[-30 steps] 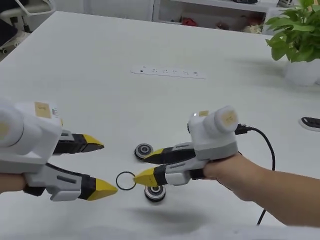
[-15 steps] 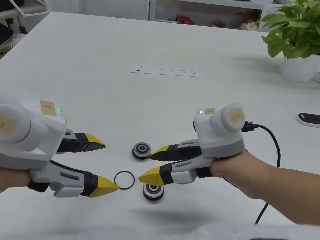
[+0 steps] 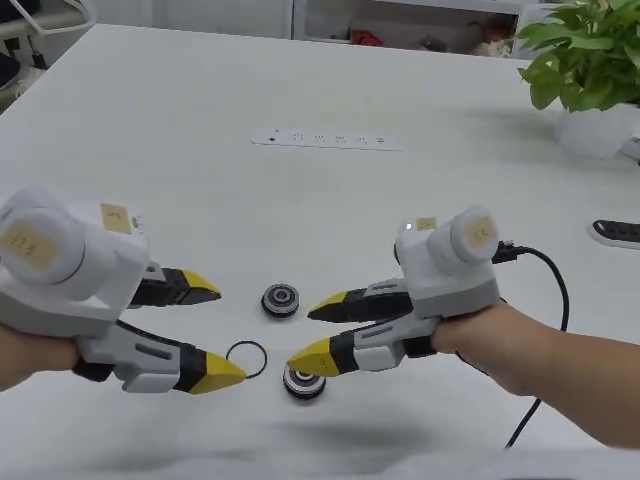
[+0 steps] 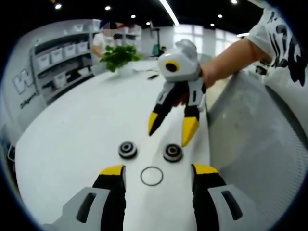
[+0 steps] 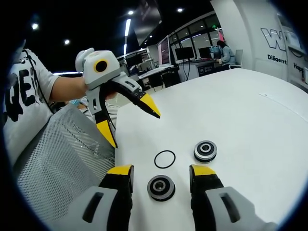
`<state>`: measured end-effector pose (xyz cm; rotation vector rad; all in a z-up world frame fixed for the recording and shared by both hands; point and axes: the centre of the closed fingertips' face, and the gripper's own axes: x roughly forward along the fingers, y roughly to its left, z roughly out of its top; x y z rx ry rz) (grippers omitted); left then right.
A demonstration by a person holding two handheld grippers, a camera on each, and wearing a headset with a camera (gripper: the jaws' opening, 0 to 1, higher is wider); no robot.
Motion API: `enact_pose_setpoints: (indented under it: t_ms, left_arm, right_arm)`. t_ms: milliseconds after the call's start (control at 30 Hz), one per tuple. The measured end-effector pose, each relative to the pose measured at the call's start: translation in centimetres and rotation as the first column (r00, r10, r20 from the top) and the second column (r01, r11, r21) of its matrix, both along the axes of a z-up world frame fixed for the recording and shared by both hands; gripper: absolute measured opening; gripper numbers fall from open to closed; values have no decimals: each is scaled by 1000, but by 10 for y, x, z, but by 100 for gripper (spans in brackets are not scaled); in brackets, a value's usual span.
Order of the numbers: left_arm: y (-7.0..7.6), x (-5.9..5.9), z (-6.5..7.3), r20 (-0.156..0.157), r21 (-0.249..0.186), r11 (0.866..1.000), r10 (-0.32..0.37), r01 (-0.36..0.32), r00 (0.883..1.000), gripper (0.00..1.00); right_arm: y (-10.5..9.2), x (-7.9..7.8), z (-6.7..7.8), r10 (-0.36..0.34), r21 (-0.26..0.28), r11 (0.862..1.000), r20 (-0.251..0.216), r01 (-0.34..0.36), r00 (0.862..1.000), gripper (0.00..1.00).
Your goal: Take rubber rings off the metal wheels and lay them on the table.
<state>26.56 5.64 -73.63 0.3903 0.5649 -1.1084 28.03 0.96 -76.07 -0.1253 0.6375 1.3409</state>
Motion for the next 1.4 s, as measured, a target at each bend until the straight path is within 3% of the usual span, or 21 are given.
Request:
enact_pose_setpoints:
  t_ms: [1400]
  left_arm:
    - [-33,7,-12,-28,13,997,-74,75,997,51]
  right_arm:
    - [-24,-5,-16,20,-64,998,11,-19,1000,45]
